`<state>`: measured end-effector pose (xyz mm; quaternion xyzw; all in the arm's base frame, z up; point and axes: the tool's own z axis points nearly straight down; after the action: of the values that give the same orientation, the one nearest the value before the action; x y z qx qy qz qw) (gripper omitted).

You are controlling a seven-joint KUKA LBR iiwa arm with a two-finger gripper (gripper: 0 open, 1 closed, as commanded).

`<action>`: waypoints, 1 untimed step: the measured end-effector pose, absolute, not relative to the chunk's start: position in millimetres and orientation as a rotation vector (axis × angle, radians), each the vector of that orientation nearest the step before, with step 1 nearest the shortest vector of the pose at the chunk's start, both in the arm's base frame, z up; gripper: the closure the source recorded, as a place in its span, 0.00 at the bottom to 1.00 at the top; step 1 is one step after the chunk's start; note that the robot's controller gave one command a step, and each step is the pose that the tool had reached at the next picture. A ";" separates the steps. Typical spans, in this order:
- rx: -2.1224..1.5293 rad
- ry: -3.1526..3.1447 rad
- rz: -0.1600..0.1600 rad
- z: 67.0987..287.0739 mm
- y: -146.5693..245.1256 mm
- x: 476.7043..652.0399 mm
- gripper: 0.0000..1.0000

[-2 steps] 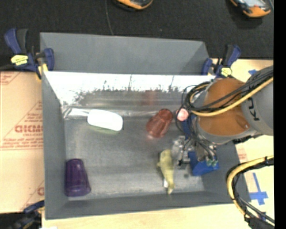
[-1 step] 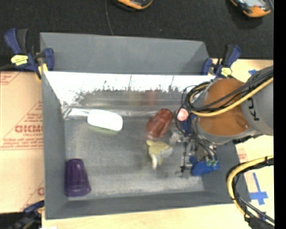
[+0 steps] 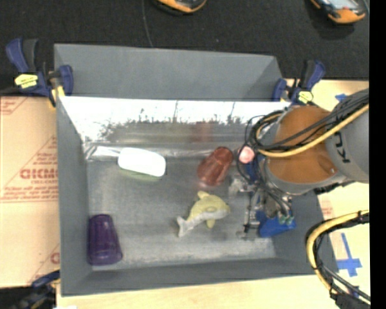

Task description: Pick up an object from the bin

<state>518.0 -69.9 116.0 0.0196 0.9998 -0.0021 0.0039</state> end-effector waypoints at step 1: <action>-0.170 3.122 -0.010 87.8 -62.7 548.3 0.00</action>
Offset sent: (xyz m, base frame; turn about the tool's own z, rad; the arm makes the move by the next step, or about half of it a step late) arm 0.0328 0.0548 -0.0426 -0.2595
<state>548.3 -62.7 87.8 -0.0544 0.9985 -0.0033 0.0075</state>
